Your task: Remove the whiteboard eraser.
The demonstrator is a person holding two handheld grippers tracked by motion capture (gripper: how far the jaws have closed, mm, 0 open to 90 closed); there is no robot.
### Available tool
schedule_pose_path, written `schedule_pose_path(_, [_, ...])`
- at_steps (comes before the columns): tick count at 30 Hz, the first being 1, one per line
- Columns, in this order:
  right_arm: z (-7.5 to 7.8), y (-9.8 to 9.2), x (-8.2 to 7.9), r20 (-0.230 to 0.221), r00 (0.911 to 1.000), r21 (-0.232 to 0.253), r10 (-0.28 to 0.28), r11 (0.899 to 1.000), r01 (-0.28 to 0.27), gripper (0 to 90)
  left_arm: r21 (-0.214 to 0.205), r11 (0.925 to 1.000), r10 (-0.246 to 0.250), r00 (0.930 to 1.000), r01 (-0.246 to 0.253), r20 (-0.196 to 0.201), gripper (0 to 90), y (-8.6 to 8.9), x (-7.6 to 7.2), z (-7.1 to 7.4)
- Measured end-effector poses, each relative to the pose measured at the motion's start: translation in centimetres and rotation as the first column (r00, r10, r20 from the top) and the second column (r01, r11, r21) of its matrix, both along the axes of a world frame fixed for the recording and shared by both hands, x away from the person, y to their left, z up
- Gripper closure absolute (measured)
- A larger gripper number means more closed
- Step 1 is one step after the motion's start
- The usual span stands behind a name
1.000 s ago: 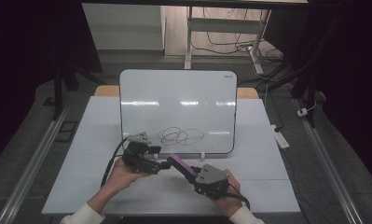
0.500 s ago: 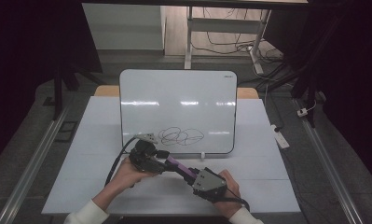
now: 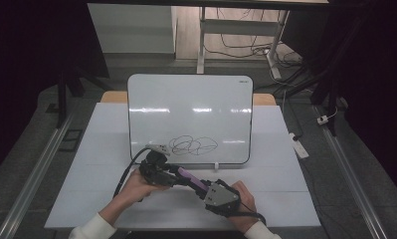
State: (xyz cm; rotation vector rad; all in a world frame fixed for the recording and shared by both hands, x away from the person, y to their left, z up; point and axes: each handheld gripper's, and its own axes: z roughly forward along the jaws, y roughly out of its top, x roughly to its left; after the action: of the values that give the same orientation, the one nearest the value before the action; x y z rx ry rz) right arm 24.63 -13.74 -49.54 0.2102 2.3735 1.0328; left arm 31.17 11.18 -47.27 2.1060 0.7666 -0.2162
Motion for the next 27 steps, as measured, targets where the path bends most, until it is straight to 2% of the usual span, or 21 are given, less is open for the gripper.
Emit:
schedule_pose_path(1, [0.1, -0.1, 0.2, -0.027, 0.9995, 0.006, 0.014, 1.000, -0.014, 49.5, 0.013, 0.9999, -0.002, 0.9999, 0.002, 0.013, 37.9, 0.1, -0.1, 0.0])
schedule_pose_path(3, [0.4, -0.4, 0.5, -0.084, 0.9960, 0.037, 0.029, 0.999, -0.026, 43.7, 0.008, 0.9999, -0.014, 0.9996, 0.014, 0.025, 38.1, 0.3, -0.2, 0.1])
schedule_pose_path(6, [1.1, -1.4, 1.2, -0.180, 0.9825, 0.120, 0.047, 0.992, -0.026, 39.0, 0.027, 0.9986, -0.047, 0.9961, 0.045, 0.075, 38.3, 0.4, -0.5, 0.3])
schedule_pose_path(7, [1.5, -2.0, 1.7, -0.250, 0.9661, 0.161, 0.063, 0.987, -0.023, 37.2, 0.030, 0.9979, -0.060, 0.9943, 0.057, 0.088, 38.3, 0.5, -0.6, 0.4])
schedule_pose_path(8, [1.5, -2.0, 1.7, -0.250, 0.9661, 0.161, 0.063, 0.987, -0.023, 37.2, 0.036, 0.9969, -0.073, 0.9923, 0.070, 0.101, 38.3, 0.4, -0.7, 0.4])
schedule_pose_path(12, [2.0, -2.8, 2.9, -0.373, 0.9211, 0.208, 0.110, 0.978, -0.033, 34.1, 0.050, 0.9918, -0.123, 0.9826, 0.118, 0.138, 38.4, 0.1, -1.2, 0.4])
schedule_pose_path(15, [2.1, -2.8, 3.4, -0.426, 0.8954, 0.210, 0.130, 0.977, -0.041, 31.3, 0.060, 0.9858, -0.165, 0.9719, 0.157, 0.168, 38.4, -0.2, -1.6, 0.5])
schedule_pose_path(18, [2.1, -2.7, 3.6, -0.461, 0.8742, 0.218, 0.154, 0.974, -0.057, 29.8, 0.064, 0.9792, -0.201, 0.9611, 0.192, 0.189, 38.4, -0.5, -2.0, 0.6])
schedule_pose_path(20, [2.1, -2.4, 3.8, -0.479, 0.8619, 0.215, 0.166, 0.974, -0.068, 29.1, 0.065, 0.9728, -0.231, 0.9520, 0.222, 0.201, 38.4, -0.7, -2.2, 0.7])
schedule_pose_path(23, [1.9, -2.0, 4.0, -0.510, 0.8384, 0.219, 0.191, 0.972, -0.088, 28.0, 0.060, 0.9615, -0.275, 0.9340, 0.268, 0.228, 38.4, -0.9, -2.7, 0.9])
schedule_pose_path(24, [1.8, -1.9, 4.0, -0.522, 0.8288, 0.222, 0.201, 0.970, -0.095, 27.8, 0.067, 0.9570, -0.290, 0.9261, 0.282, 0.241, 38.4, -1.0, -2.8, 1.0])
schedule_pose_path(26, [1.6, -1.7, 4.0, -0.553, 0.8002, 0.239, 0.232, 0.964, -0.114, 28.4, 0.071, 0.9502, -0.311, 0.9135, 0.303, 0.262, 38.4, -1.0, -3.1, 1.2])
schedule_pose_path(27, [1.6, -1.6, 4.0, -0.569, 0.7800, 0.253, 0.260, 0.958, -0.135, 30.3, 0.070, 0.9469, -0.321, 0.9087, 0.314, 0.267, 38.4, -1.0, -3.2, 1.2])
